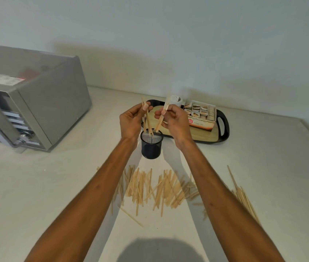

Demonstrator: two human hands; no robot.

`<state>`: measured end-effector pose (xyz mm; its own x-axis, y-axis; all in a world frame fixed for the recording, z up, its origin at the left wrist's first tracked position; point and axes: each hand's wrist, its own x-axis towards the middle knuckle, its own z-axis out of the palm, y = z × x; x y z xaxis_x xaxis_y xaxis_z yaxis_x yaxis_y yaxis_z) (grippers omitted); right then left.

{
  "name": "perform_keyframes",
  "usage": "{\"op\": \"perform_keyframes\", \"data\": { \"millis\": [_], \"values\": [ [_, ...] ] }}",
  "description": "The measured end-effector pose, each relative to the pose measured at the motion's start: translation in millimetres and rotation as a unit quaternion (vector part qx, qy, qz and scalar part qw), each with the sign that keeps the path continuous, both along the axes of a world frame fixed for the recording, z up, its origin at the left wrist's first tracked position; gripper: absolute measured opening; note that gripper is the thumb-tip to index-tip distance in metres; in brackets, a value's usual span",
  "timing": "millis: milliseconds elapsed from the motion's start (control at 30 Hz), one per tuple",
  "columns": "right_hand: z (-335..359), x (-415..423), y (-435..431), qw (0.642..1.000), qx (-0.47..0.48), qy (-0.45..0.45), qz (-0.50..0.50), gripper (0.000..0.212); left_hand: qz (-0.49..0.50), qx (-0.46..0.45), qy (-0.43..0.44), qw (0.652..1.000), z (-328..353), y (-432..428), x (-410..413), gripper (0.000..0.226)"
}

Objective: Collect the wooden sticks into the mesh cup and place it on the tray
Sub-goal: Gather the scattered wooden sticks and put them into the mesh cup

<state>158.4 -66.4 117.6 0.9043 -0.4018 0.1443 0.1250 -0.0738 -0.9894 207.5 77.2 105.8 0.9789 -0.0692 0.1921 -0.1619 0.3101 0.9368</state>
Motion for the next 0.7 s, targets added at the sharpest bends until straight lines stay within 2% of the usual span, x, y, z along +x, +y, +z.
{"op": "perform_keyframes", "data": {
  "millis": [433,700],
  "values": [
    [-46,7,10,0.995,-0.091,0.035,-0.029,0.013,-0.029,0.023,0.047,0.998,-46,0,2,0.031],
    [-45,1,1,0.995,-0.08,0.02,-0.048,0.021,-0.012,0.05,0.024,0.998,-45,0,3,0.03]
  ]
}}
